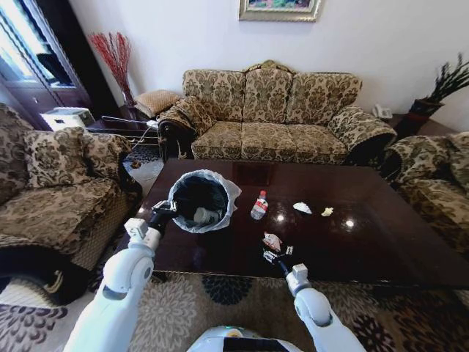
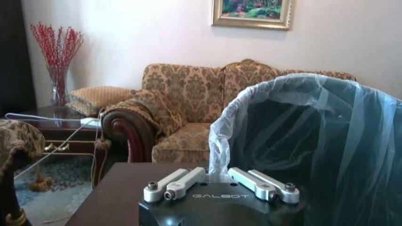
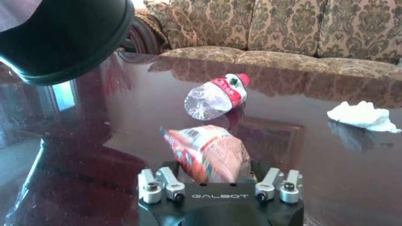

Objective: Move to the front of the table and place the trash on the table into the trash bin.

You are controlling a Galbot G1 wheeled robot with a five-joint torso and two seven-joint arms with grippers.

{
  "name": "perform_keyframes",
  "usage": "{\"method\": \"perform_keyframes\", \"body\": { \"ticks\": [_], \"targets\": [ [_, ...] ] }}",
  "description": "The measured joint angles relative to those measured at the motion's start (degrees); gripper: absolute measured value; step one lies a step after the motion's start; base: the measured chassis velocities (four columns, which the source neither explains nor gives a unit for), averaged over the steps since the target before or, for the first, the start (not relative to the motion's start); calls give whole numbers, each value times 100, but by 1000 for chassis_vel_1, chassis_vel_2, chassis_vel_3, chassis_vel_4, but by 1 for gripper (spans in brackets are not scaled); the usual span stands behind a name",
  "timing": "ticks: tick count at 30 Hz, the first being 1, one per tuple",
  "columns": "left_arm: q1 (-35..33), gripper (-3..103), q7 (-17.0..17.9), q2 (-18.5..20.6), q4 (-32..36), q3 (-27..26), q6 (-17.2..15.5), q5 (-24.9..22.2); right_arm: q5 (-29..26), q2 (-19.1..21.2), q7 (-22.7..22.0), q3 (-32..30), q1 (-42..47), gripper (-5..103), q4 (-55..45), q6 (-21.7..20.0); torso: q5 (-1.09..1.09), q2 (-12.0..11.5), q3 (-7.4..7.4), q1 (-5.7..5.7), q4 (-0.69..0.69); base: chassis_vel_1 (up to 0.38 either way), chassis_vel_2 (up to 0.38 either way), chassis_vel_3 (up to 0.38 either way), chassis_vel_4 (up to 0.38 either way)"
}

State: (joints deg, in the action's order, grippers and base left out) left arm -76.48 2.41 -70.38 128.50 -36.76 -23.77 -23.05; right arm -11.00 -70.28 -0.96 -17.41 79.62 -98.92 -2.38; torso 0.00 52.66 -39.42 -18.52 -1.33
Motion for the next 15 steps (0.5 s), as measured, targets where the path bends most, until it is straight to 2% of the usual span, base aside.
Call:
{"method": "perform_keyframes", "body": {
  "ticks": [3, 4, 6, 7, 8, 10, 11, 15],
  "targets": [
    [1, 1, -1, 1, 0, 0, -4, 2, 11, 0, 11, 0, -17, 66, 24, 31, 0, 0, 0, 0, 0, 0, 0, 0, 0],
    [1, 1, -1, 1, 2, -1, -7, 3, 18, 1, 16, 0, -31, 56, 38, 46, 0, 0, 0, 0, 0, 0, 0, 0, 0],
    [-1, 1, -1, 1, 3, -3, -8, 6, 20, 2, 16, 0, -39, 56, 42, 53, 0, 0, 0, 0, -1, 0, 0, 0, 0],
    [-3, 1, -1, 1, 4, -4, -8, 8, 20, 3, 16, 0, -46, 50, 42, 60, 0, 0, 0, 0, -1, 0, 0, 0, 0],
    [-3, 1, -1, 1, 4, -4, -8, 8, 20, 3, 16, 0, -46, 50, 42, 60, 0, 0, 0, 0, -1, 0, 0, 0, 0],
    [-9, 1, -3, -1, 7, -5, -9, 15, 30, 7, 16, 0, -52, 39, 40, 86, 0, 0, 0, 0, -1, 0, 0, 0, 0],
    [-9, 1, -3, -1, 7, -5, -9, 15, 30, 7, 16, 0, -52, 39, 40, 86, 0, 0, 0, 0, -1, 0, 0, 0, 0],
    [-15, 1, -7, -5, 26, -6, -9, 26, 150, 16, -45, -82, 15, 19, -304, 215, 1, 0, 0, 0, 0, 0, 0, 0, 0]
  ]
}}
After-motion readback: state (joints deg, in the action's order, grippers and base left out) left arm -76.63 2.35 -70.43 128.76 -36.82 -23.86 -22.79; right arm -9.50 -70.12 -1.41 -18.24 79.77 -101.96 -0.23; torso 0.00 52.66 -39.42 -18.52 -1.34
